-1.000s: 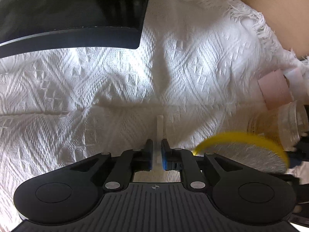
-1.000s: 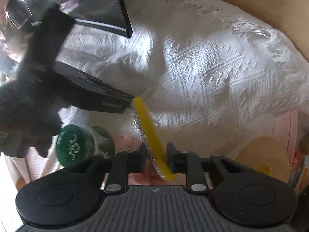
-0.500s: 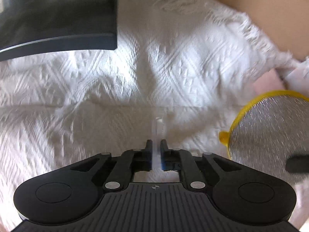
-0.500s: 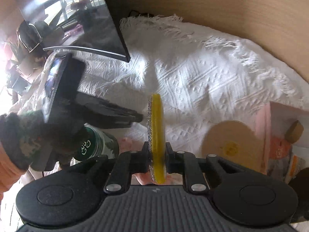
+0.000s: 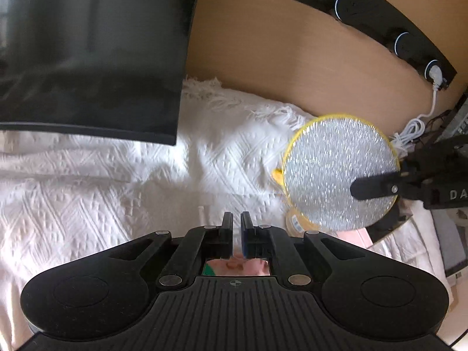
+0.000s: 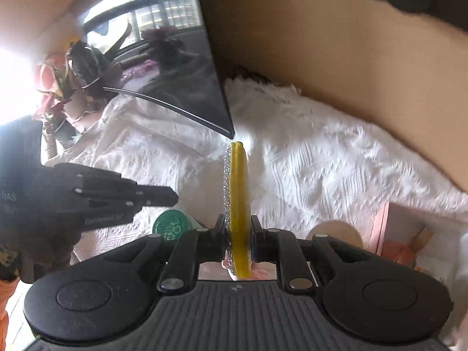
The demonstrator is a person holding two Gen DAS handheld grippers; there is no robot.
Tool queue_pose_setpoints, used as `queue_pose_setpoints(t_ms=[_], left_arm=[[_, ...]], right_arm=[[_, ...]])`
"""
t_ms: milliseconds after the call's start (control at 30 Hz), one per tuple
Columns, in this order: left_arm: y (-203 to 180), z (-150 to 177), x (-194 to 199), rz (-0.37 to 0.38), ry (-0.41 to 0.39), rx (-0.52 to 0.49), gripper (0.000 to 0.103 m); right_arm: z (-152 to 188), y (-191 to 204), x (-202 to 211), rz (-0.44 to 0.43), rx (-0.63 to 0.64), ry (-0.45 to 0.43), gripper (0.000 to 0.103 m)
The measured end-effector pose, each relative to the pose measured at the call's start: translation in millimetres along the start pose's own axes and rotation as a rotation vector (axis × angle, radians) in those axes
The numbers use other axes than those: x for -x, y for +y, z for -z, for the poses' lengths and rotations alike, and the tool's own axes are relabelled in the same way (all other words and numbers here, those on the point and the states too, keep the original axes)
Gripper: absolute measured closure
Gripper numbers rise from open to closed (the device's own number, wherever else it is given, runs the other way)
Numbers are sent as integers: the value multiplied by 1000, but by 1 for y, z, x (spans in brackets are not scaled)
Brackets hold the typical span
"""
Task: Organize soft objects
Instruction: 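Carry the glitter pad with the right tool into the pink box, release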
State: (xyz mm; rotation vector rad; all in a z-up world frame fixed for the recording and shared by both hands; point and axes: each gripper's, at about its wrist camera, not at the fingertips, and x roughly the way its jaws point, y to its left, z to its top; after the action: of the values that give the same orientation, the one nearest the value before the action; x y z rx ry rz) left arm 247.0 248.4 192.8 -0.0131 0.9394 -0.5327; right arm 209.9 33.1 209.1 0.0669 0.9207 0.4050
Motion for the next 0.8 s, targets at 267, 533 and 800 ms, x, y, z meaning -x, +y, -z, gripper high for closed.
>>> queue_pose_setpoints(t_ms=[267, 533, 800], left_arm=[[19, -12, -101, -75, 177, 103, 88], [41, -17, -187, -175, 322, 92, 84], [16, -13, -206, -154, 388, -20, 56]], right_arm=[[33, -10, -2, -2, -3, 11, 88], [65, -30, -32, 26, -69, 63, 88], [60, -25, -41, 66, -44, 32, 88]])
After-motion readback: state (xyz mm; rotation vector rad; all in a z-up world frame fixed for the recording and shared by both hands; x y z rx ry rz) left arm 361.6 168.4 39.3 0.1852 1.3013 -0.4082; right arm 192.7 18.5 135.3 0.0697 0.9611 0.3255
